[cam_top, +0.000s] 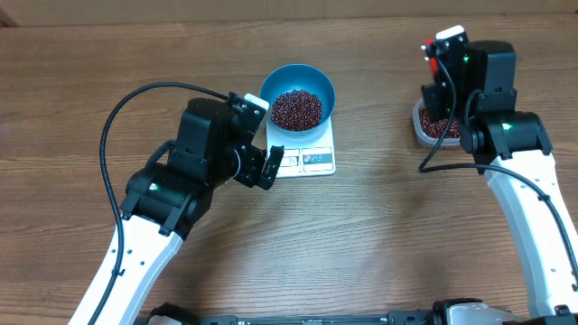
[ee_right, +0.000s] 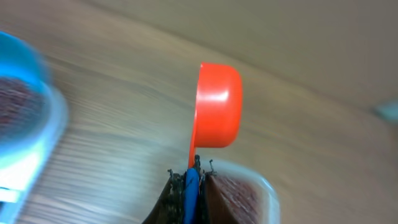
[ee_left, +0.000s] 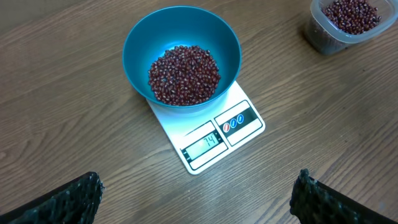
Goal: Scoop item into bowl and weigh 150g on scale
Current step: 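Move the empty red cup back to the bean tub, then scoop beans a third time with the red cup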
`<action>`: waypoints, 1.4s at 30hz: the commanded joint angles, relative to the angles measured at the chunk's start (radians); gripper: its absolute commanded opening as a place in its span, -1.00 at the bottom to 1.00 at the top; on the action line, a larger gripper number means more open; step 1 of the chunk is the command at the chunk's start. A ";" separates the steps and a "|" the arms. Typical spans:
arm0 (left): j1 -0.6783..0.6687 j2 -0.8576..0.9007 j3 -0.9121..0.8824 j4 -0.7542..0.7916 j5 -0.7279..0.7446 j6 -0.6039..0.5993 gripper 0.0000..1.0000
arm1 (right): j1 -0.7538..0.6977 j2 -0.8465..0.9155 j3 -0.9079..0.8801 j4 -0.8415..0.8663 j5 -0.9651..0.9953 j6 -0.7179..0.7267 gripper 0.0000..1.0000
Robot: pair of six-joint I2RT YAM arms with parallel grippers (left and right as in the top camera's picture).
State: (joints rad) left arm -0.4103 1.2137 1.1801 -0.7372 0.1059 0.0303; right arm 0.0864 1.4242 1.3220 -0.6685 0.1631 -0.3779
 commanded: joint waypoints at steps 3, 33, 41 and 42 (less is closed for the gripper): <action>0.004 0.009 0.000 0.000 0.018 0.019 0.99 | 0.002 0.015 0.022 -0.053 0.247 0.011 -0.93; 0.004 0.009 0.000 0.000 0.018 0.019 0.99 | -0.128 0.158 -0.016 -0.216 0.092 0.124 -0.93; 0.004 0.009 0.000 0.000 0.018 0.019 0.99 | -0.128 0.160 -0.075 -0.171 0.108 0.124 -0.93; 0.004 0.009 0.000 0.000 0.018 0.019 0.99 | -0.128 0.160 -0.075 -0.172 0.108 0.124 -0.93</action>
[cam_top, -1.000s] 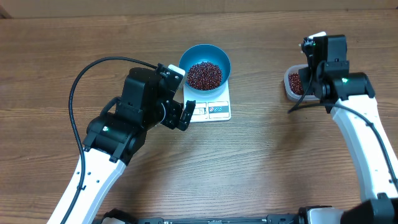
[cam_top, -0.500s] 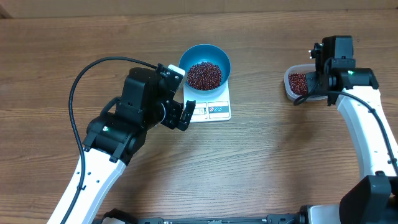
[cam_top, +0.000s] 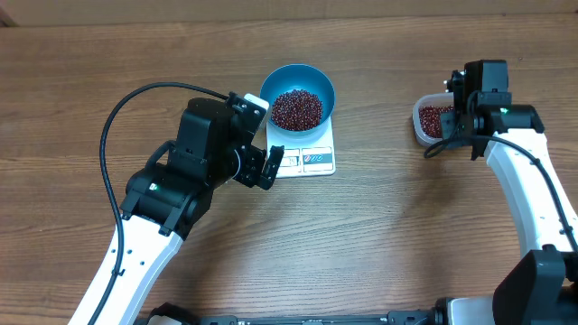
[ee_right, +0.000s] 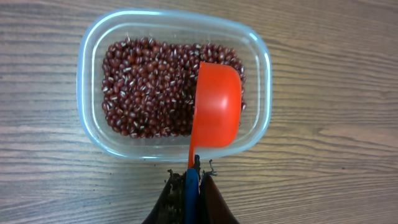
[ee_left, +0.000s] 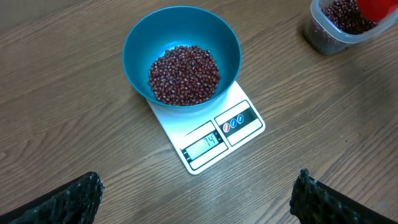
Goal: Scoop item into bowl and weigh 150g on scale
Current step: 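Scoop beans a third time with the red cup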
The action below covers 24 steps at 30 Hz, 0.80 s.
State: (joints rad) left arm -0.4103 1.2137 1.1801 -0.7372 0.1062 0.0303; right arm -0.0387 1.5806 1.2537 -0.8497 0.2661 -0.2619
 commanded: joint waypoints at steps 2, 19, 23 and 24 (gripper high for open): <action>0.004 0.009 0.000 0.000 0.017 0.019 0.99 | -0.003 0.004 -0.007 0.009 0.005 0.008 -0.93; 0.004 0.009 0.000 0.000 0.017 0.019 0.99 | -0.003 0.084 -0.043 0.037 -0.099 0.008 -0.93; 0.004 0.009 0.000 0.000 0.017 0.019 1.00 | -0.014 0.084 -0.043 0.036 -0.197 0.008 -0.93; 0.004 0.009 0.000 0.000 0.017 0.019 0.99 | -0.021 0.084 -0.043 0.035 -0.224 0.008 -0.93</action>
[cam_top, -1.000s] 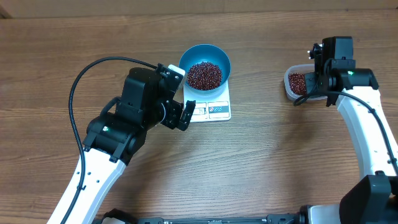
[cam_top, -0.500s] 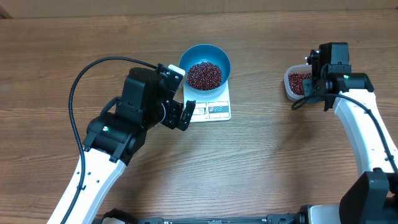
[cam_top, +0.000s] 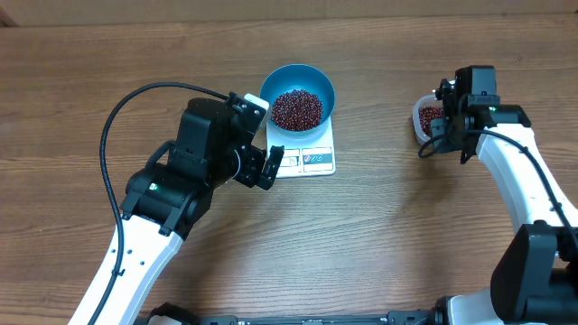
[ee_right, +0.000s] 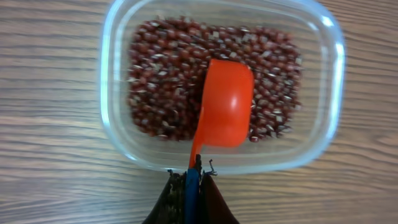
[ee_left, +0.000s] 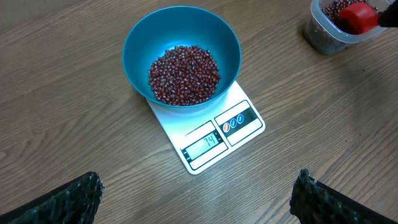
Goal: Scoop item into bowl and weigh 150g on scale
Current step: 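Scoop beans a third time with the red cup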
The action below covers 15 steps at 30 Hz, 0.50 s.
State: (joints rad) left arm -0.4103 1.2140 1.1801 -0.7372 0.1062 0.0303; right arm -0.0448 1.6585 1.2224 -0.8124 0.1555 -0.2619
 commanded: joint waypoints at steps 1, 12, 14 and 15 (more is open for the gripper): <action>0.004 0.009 0.000 0.000 0.017 0.019 0.99 | -0.024 0.006 -0.012 -0.002 -0.142 0.008 -0.93; 0.004 0.009 0.000 0.000 0.017 0.019 0.99 | -0.202 0.006 -0.012 -0.006 -0.480 0.007 -0.93; 0.004 0.009 0.000 0.000 0.017 0.019 0.99 | -0.229 0.006 -0.012 -0.005 -0.542 0.007 -0.93; 0.004 0.009 0.000 0.000 0.017 0.019 0.99 | -0.239 0.007 -0.012 -0.005 -0.572 0.003 -0.93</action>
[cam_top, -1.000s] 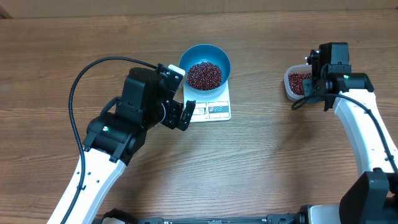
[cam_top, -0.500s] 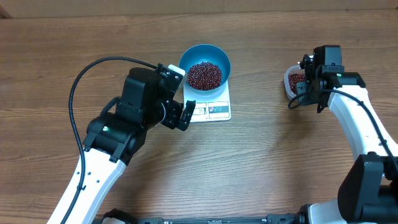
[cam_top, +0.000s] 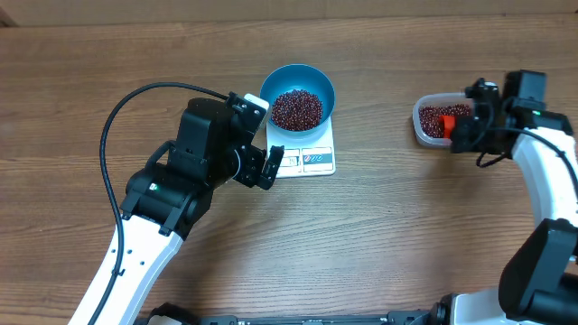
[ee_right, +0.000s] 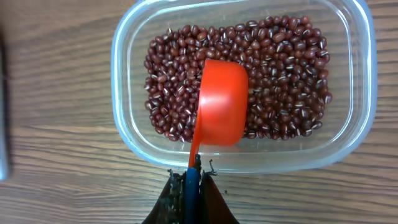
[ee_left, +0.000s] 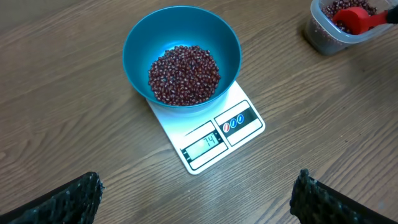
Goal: Scoop item into bowl and weigh 150g on scale
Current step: 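Scoop beans a third time with the red cup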
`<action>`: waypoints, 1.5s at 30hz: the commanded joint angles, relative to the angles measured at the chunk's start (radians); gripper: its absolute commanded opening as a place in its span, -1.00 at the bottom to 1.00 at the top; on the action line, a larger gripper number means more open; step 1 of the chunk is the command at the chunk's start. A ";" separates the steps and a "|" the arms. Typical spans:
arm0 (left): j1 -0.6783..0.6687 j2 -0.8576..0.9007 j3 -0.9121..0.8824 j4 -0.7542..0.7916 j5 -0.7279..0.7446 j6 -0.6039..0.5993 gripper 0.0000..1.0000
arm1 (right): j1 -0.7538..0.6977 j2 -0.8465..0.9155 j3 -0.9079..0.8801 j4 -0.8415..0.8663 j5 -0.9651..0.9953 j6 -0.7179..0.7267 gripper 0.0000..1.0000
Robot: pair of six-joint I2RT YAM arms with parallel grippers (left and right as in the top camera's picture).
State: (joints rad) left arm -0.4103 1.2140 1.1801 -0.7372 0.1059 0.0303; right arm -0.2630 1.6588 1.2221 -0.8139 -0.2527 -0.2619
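Observation:
A blue bowl [cam_top: 298, 96] of red beans stands on the white scale [cam_top: 305, 159], whose display [ee_left: 204, 145] reads 74. My right gripper [ee_right: 191, 169] is shut on the handle of an orange scoop [ee_right: 221, 102]; the scoop's bowl lies among the red beans in the clear tub [ee_right: 130, 149]. In the overhead view the scoop [cam_top: 448, 122] shows inside the tub [cam_top: 429, 121] at the right. My left gripper [cam_top: 271, 168] hovers open just left of the scale, its fingertips [ee_left: 81, 193] wide apart with nothing between them.
The wooden table [cam_top: 379, 235] bears only the scale, bowl and tub. A black cable [cam_top: 126, 108] loops above the left arm. The tub sits near the table's far right.
My right arm has swung further right, now reaching the tub from its right side. The scoop is still in the beans. The left arm and the display's 74 are unchanged.
The right gripper held the scoop raised near the tub, in motion. Then it held the scoop over the tub's beans, then lower among them, and now it lies in them with the arm on the right. The left arm and scale stayed put.

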 commanded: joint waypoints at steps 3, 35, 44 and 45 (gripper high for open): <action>0.004 0.009 0.000 0.000 0.018 0.019 0.99 | -0.031 0.007 -0.011 -0.003 -0.206 0.000 -0.93; 0.004 0.009 0.000 0.000 0.018 0.019 0.99 | -0.115 0.131 -0.011 0.020 -0.451 0.001 -0.93; 0.004 0.009 0.000 0.000 0.018 0.019 0.99 | -0.193 0.132 -0.011 0.027 -0.583 0.005 -0.93; 0.004 0.009 0.000 0.000 0.018 0.019 0.99 | -0.206 0.132 -0.011 0.027 -0.601 0.004 -0.93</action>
State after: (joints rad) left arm -0.4103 1.2140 1.1801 -0.7372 0.1062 0.0303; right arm -0.4427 1.7870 1.2213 -0.7918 -0.7479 -0.2611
